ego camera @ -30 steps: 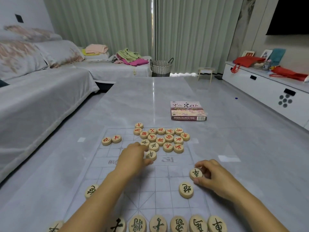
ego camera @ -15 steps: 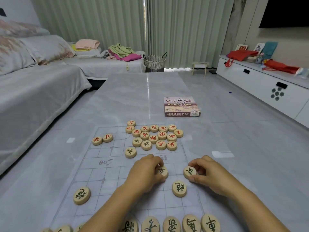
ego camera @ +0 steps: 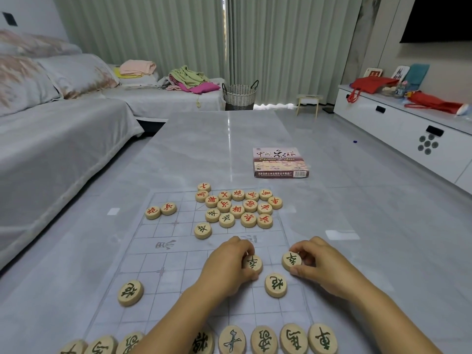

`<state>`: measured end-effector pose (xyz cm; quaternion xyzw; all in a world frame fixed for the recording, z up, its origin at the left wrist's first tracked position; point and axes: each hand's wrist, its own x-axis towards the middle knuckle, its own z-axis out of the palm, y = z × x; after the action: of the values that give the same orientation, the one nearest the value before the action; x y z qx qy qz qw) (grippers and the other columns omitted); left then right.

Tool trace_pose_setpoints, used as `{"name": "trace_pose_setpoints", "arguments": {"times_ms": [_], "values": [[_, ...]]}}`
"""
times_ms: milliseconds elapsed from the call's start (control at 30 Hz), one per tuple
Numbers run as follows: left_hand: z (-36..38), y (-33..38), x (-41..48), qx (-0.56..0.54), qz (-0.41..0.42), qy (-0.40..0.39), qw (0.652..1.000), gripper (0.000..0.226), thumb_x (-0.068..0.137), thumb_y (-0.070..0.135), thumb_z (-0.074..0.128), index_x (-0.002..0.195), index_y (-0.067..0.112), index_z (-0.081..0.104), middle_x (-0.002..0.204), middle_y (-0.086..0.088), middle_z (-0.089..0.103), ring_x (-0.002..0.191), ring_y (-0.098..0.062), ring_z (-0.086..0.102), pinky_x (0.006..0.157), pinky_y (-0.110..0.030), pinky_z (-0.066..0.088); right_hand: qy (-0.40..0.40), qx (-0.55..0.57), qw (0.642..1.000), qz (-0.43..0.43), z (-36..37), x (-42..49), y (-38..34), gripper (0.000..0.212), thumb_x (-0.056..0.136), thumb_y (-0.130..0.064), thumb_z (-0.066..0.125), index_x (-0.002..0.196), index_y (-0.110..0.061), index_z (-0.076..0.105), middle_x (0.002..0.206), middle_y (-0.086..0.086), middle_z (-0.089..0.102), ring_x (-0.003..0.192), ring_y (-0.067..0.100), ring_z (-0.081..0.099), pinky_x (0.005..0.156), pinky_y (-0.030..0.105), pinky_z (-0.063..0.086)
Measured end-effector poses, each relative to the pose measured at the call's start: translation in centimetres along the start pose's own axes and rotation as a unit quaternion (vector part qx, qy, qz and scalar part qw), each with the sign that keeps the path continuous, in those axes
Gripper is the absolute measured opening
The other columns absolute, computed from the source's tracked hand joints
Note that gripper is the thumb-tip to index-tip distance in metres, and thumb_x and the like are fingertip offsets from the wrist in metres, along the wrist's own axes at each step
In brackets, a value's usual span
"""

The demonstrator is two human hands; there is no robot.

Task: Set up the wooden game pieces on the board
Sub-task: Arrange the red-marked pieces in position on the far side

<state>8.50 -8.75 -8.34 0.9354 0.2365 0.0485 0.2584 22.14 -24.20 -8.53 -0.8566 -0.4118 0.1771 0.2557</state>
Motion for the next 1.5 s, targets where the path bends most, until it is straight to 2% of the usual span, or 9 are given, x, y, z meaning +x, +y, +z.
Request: {"name": "trace_pose_setpoints", "arguments": {"times_ms": [233,400,533,633,767,1033,1200,1333,1500], "values": [[-0.8,-0.8,0.2,-0.06,-0.032,-0.008,0.998,0.053,0.075,0.033,0.072,0.122,0.024,0.049,0.117,0.003,0.052,0.097,-0.015,0.052,0.086,-0.03,0.046,-0.004,0.003,1.0,0.002,0.0,0.0,0.1,0.036,0.083,-0.035,0.065,0.116,-0.03,0.053,0.097,-0.017,0.044,0.084,0.002,0.048,0.068,0.013,0.04],[-4.0,-5.0,2.7,0.014,-0.132,0.137,0.982,0.047,0.081,0.03,0.066,0.122,0.015,0.051,0.126,-0.007,0.05,0.11,-0.023,0.051,0.089,-0.036,0.046,-0.013,0.048,0.999,0.019,-0.2,0.1,0.3,0.037,0.08,-0.038,0.066,0.112,-0.033,0.048,0.099,-0.013,0.048,0.087,0.006,0.052,0.071,0.016,0.043],[-4.8,-7.4,3.8,0.006,-0.193,0.085,0.978,0.068,0.073,0.036,0.074,0.13,0.013,0.044,0.133,-0.01,0.044,0.119,-0.027,0.047,0.096,-0.04,0.045,-0.006,0.058,0.998,0.019,-0.3,0.3,0.4,0.026,0.085,-0.037,0.06,0.109,-0.033,0.048,0.099,-0.009,0.052,0.088,0.008,0.053,0.074,0.019,0.044],[-4.4,-7.6,4.0,-0.011,-0.167,0.068,0.984,0.054,0.075,0.032,0.073,0.123,0.016,0.052,0.125,-0.008,0.048,0.109,-0.025,0.052,0.094,-0.038,0.047,-0.006,0.07,0.997,0.026,-0.3,0.4,0.5,0.023,0.087,-0.036,0.058,0.108,-0.032,0.05,0.097,-0.007,0.054,0.086,0.009,0.054,0.071,0.017,0.043],[-5.0,-6.7,1.8,-0.001,-0.173,0.051,0.984,0.039,0.072,0.04,0.073,0.1,0.019,0.057,0.101,-0.001,0.056,0.089,-0.02,0.056,0.075,-0.031,0.045,-0.001,0.099,0.994,0.035,-0.6,0.3,0.5,0.02,0.087,-0.033,0.059,0.106,-0.03,0.053,0.093,-0.006,0.058,0.084,0.009,0.055,0.068,0.016,0.042],[-7.3,-9.4,-5.7,0.187,-0.233,0.145,0.943,0.043,0.074,0.063,0.058,0.084,0.023,0.049,0.082,0.007,0.053,0.075,-0.016,0.049,0.077,-0.03,0.031,0.126,0.079,0.989,-0.015,-1.3,-0.4,-1.3,0.014,0.087,-0.021,0.059,0.098,-0.03,0.056,0.093,-0.005,0.059,0.082,0.007,0.054,0.066,0.016,0.043],[-7.2,-11.0,-5.2,0.209,-0.243,0.12,0.94,0.052,0.069,0.074,0.052,0.082,0.023,0.049,0.084,0.006,0.053,0.078,-0.016,0.05,0.076,-0.031,0.029,0.06,-0.018,0.995,-0.081,0.1,1.9,-5.1,0.015,0.089,-0.023,0.058,0.101,-0.032,0.055,0.094,-0.012,0.054,0.084,0.004,0.052,0.072,0.016,0.042],[-9.1,-11.9,-5.1,0.084,-0.244,0.042,0.965,0.05,0.066,0.067,0.063,0.093,0.026,0.05,0.089,0.009,0.058,0.084,-0.013,0.053,0.082,-0.031,0.031,0.019,-0.118,0.987,-0.112,1.6,7.3,-8.5,0.028,0.09,-0.026,0.053,0.117,-0.021,0.055,0.108,-0.003,0.05,0.097,0.015,0.053,0.085,0.028,0.045],[-11.6,-15.7,-6.8,-0.092,-0.228,0.107,0.963,0.028,0.075,0.028,0.073,0.097,0.029,0.056,0.085,0.004,0.061,0.078,-0.014,0.057,0.085,-0.035,0.046,-0.036,-0.255,0.961,-0.101,3.4,11.7,-11.3,0.048,0.089,-0.023,0.052,0.135,-0.024,0.042,0.138,0.006,0.036,0.12,0.025,0.044,0.087,0.033,0.04]]}}
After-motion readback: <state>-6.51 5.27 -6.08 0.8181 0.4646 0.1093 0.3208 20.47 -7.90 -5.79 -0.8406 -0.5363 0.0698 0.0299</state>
